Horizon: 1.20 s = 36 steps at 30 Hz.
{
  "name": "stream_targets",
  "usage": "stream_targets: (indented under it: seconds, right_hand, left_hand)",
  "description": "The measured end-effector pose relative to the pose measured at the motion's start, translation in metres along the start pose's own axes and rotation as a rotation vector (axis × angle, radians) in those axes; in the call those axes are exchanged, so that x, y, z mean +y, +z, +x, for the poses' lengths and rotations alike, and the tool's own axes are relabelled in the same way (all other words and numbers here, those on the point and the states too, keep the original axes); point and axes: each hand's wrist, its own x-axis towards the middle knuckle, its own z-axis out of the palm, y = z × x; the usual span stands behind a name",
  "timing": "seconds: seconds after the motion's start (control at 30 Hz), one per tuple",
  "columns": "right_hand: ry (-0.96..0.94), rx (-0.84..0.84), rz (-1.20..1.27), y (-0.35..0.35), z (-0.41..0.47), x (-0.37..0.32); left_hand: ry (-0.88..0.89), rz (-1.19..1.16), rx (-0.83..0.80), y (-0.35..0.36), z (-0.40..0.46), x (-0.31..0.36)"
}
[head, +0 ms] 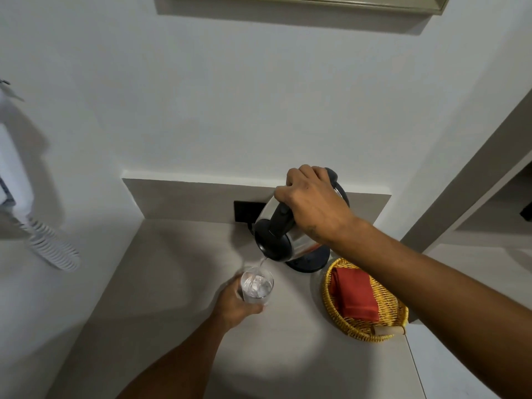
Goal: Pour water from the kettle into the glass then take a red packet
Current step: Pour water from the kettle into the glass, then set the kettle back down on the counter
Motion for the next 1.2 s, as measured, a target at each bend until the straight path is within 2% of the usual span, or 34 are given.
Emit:
stream_targets:
  seconds: [0.17, 0.3, 0.57, 0.73, 1.2]
  right_hand:
    - [0.095, 0.003, 0.132, 0.025, -0.01, 0.022]
    - [0.319, -0.037, 0.33, 0.052, -0.015, 0.055]
    - [0.625, 0.127, 0.722, 0.116, -0.033, 0.1]
    - [0.826, 0.099, 0.915, 0.143, -0.036, 0.108]
    - [0.981, 0.15, 0.987, 0.17, -0.059, 0.126]
  left_hand:
    - [-0.004, 0.009, -0.021, -0.001, 0.001, -0.003]
    - [0.01, 0.011, -0.033, -0.002, 0.002, -0.005]
    - [-0.002, -0.011, -0.059, 0.0, 0.007, -0.014]
    - [-0.034, -0.009, -0.065, 0.0, 0.006, -0.014]
    - [-0.082, 0.036, -0.046, 0.001, 0.004, -0.007]
